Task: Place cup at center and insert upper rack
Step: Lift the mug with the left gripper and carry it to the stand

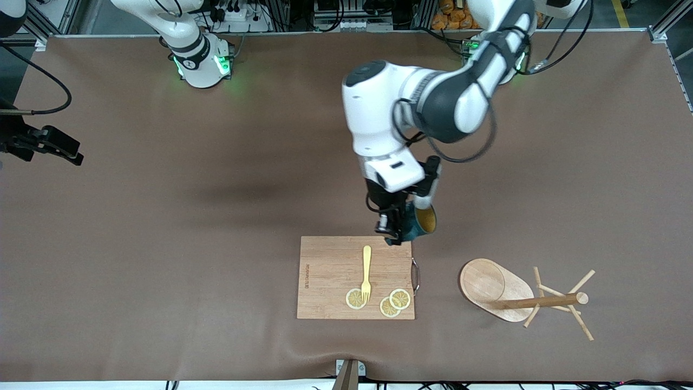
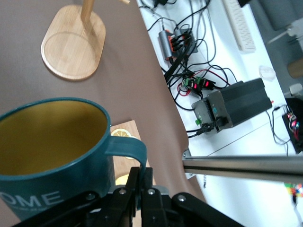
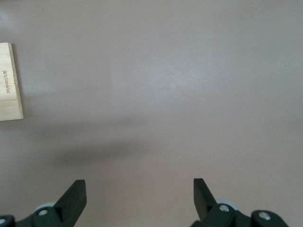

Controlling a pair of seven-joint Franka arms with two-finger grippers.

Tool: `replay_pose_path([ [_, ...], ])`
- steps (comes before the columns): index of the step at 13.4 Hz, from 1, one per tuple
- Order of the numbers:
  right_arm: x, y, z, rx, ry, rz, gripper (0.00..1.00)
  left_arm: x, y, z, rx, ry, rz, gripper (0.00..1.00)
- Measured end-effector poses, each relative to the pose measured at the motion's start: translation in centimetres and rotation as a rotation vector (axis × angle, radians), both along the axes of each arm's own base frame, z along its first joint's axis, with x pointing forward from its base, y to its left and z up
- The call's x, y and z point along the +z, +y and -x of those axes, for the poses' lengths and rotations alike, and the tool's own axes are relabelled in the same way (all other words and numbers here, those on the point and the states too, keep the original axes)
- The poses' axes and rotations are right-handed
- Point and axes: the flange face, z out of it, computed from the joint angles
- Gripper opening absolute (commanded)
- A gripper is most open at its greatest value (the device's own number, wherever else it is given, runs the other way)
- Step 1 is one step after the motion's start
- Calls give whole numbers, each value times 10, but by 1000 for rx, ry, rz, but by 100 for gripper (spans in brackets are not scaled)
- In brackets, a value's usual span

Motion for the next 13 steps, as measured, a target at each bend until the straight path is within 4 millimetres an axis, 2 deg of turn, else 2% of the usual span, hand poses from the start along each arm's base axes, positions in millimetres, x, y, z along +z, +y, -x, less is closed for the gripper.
replay_pose_path([
  [4,-1,0,1,0,6,0,100,18,58,-40,102,14,183,0],
  [7,-1,0,1,0,6,0,100,29,97,-68,124,-62,276,0],
  [8,-1,0,1,0,6,0,100,36,118,-81,125,-112,313,0],
  [10,-1,0,1,0,6,0,100,36,126,-85,87,-140,338,0],
  [13,0,0,1,-1,6,0,100,29,167,-98,47,-111,354,0],
])
